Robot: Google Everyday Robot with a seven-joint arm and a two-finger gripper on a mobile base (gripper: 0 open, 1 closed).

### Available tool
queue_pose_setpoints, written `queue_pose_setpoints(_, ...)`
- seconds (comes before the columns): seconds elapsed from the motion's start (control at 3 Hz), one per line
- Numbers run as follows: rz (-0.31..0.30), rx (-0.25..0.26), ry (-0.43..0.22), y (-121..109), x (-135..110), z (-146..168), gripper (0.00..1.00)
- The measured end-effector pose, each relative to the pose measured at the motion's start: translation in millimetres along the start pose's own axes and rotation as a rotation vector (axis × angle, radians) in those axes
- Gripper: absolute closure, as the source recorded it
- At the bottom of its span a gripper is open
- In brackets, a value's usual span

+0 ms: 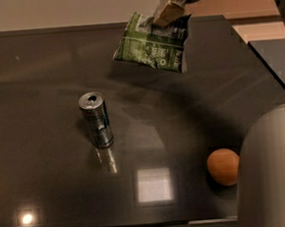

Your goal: Pick green jalapeno chip bag

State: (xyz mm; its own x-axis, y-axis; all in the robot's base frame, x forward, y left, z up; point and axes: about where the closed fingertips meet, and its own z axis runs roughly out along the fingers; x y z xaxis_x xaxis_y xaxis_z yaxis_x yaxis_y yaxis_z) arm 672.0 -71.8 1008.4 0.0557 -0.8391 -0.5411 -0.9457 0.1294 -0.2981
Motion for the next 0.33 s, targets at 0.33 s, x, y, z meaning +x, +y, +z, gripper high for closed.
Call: queue_pose_setpoints(0.33, 0.0, 0.0, 0.0, -0.1, 0.0, 0.5, 1.0)
